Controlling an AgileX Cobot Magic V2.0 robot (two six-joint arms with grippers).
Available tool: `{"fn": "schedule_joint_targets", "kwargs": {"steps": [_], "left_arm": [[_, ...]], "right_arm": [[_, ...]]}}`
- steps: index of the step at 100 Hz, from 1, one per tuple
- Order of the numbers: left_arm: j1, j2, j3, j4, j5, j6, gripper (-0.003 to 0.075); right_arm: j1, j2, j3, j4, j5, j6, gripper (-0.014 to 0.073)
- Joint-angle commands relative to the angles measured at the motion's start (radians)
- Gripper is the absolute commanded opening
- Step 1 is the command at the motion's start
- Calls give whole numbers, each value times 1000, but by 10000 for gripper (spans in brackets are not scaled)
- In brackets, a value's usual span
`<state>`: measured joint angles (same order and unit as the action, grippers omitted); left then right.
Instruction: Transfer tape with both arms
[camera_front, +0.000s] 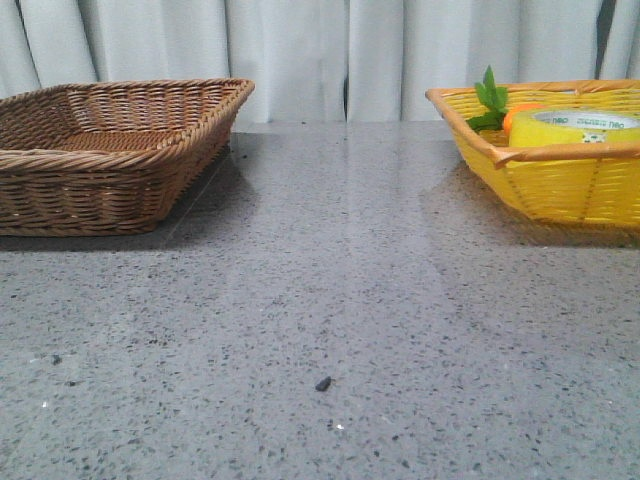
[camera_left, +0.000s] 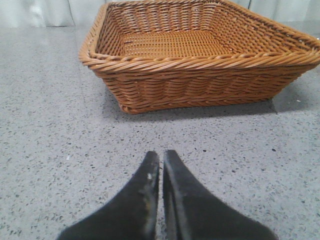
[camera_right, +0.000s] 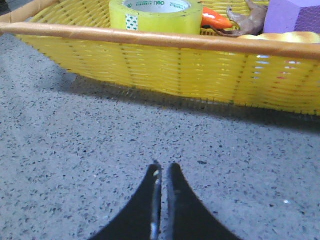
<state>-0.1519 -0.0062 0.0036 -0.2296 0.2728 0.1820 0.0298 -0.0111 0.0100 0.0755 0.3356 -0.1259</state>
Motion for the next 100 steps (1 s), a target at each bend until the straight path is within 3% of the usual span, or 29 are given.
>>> {"fn": "schedule_joint_targets", "kwargs": {"steps": [1,28,42,53,74,82,93,100], "left_arm": [[-7,-29,9,-7,-76,-2,-21],[-7,-29,9,-14,-143,-2,-21],[-8,-29,9,-372,-279,-5,-21],[-8,-29,7,-580,-370,-5,-21],[-8,-29,-15,-691,-356,-5,-21],[-8,-27,-85,-626,-273,30,-20],[-8,14,-207,-414,-81,60,-16],[-8,74,-286,-305,32,60,47]], "right_arm": [[1,-20,21,-13,-12,-9,-67],[1,-20,21,15,-204,-9,-67],[3,-20,21,230,-376,-5,-67],[3,-20,21,437,-371,-5,-67],[3,-20,3,812,-402,-5,-67],[3,-18,-45,772,-386,-11,-67],[3,19,-143,569,-336,-16,-55],[3,89,-231,450,-258,-16,0]]}}
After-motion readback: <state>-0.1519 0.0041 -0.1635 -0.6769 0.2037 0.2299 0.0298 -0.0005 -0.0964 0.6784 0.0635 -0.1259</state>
